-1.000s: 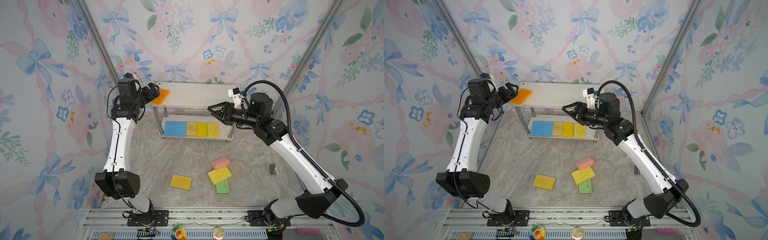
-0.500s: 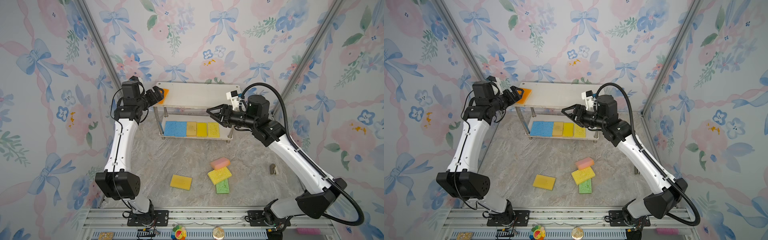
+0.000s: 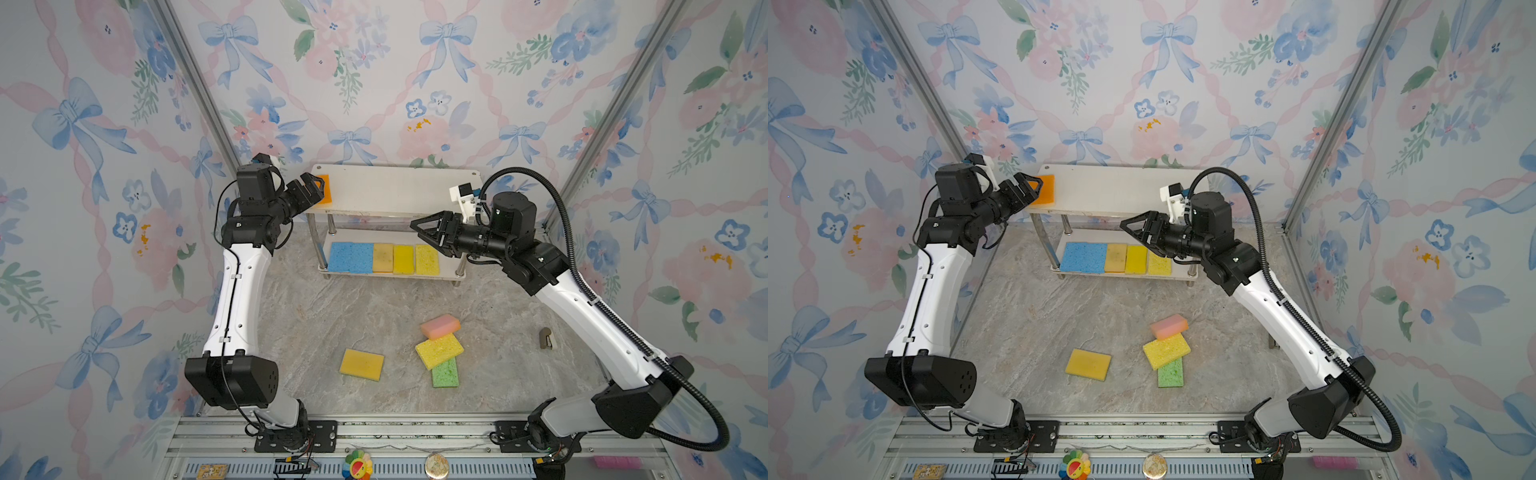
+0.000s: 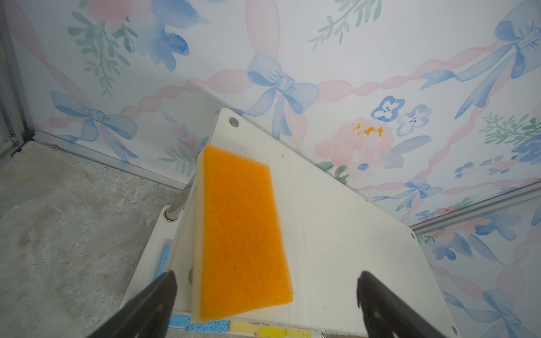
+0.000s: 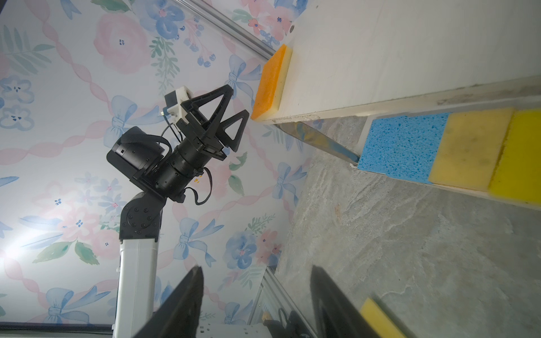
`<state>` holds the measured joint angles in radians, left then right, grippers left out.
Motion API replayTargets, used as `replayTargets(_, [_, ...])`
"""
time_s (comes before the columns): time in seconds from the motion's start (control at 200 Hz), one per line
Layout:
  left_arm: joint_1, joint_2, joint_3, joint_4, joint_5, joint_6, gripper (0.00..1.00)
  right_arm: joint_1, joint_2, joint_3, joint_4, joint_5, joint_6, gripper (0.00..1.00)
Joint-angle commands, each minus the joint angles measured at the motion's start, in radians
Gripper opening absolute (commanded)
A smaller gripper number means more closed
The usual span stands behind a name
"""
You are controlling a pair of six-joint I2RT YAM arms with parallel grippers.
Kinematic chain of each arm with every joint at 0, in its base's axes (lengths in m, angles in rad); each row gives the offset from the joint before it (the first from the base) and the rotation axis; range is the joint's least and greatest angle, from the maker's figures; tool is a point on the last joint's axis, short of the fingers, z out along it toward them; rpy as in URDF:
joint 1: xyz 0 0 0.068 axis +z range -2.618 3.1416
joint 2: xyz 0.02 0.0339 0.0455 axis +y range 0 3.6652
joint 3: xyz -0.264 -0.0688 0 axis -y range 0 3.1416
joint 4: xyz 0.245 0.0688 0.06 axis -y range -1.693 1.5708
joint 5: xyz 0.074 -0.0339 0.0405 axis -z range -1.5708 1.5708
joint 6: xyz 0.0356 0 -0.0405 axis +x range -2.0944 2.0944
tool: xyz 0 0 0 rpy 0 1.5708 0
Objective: Place and organize the cleaning sponges onto the shelf
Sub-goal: 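Open the left gripper and pull it back from the upper shelf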
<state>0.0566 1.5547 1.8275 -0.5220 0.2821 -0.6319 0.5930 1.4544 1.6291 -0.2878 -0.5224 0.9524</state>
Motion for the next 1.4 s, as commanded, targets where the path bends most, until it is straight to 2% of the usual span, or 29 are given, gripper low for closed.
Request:
replayTargets(0.0, [0.027, -0.027, 0.019, 0.008, -0.026, -0.009, 0.98, 0.011, -0.027, 0.008, -0.017, 0.006, -0.030, 0.61])
replayTargets(0.155, [0.061, 0.057, 0.100, 0.039, 0.053, -0.065, 0.98, 0.013, -0.022, 0.012, -0.019, -0.004, -0.028, 0.61])
replayTargets(0.39, [0.060, 0.196, 0.266, 0.043, 0.133, -0.127, 0.98, 0.011, -0.029, 0.009, -0.036, 0.006, -0.046, 0.61])
replayTargets(1.395, [-0.010, 0.356, 0.381, 0.043, 0.130, -0.130, 0.98, -0.038, -0.032, 0.005, -0.037, 0.009, -0.047, 0.61])
